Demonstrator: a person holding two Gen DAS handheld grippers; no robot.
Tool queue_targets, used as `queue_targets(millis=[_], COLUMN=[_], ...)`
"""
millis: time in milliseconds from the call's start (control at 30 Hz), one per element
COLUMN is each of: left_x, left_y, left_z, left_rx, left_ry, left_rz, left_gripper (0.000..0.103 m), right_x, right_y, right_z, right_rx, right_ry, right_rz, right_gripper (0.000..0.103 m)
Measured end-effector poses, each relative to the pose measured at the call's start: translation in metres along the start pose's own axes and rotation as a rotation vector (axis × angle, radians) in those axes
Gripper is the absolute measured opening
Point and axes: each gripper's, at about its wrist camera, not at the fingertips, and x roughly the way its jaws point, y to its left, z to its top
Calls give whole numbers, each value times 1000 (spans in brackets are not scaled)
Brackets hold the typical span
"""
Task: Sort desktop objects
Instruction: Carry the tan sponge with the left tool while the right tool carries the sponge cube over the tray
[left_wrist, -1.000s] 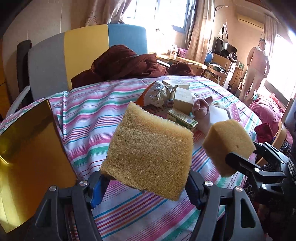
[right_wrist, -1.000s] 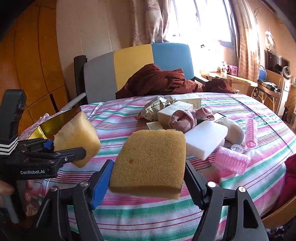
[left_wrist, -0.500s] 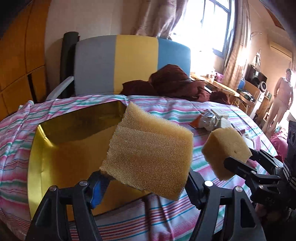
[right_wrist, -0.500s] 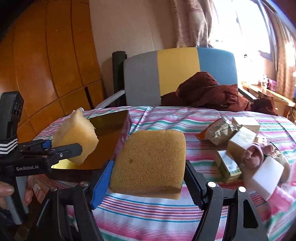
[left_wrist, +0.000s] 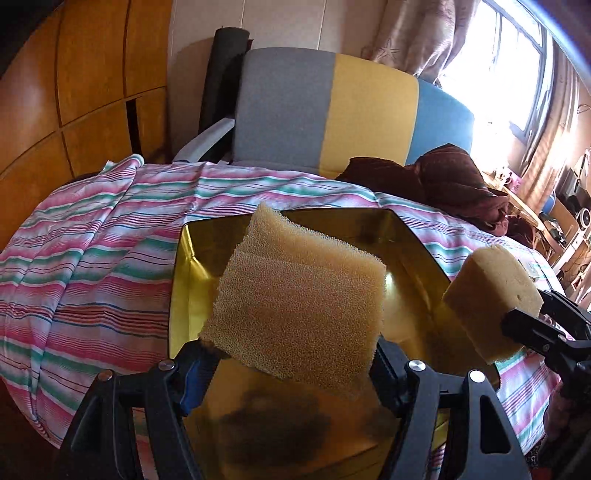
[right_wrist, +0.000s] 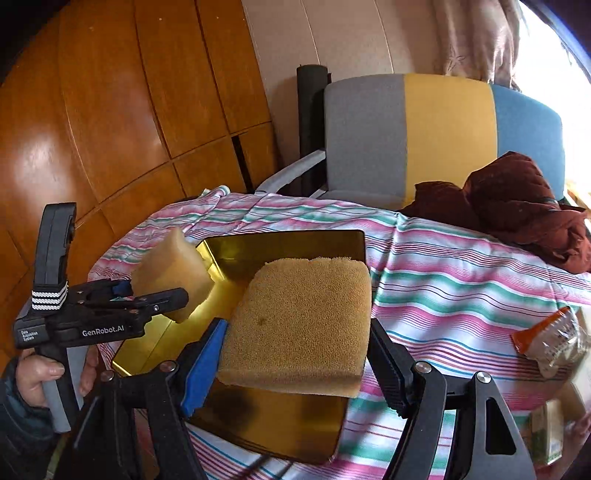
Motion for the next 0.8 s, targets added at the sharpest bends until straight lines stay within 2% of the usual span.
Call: queue_targets(millis=[167, 400, 567, 800], left_x=[29, 61, 76, 89], left_y=[21, 39, 46, 38], left_z=[17, 34, 43, 48], left_rx=[-29, -39, -41, 1], left_ry=[65, 137, 152, 150], left_rz=[6, 35, 43, 111], left_gripper=[73, 73, 73, 74], right_x=[54, 118, 144, 159], right_y=[7, 5, 3, -3], right_z=[33, 55, 61, 69], right_rx=[-5, -26, -52, -65], right_ry=[110, 208, 240, 227], right_rz=[29, -35, -77, -140], right_gripper=[75, 75, 75, 80])
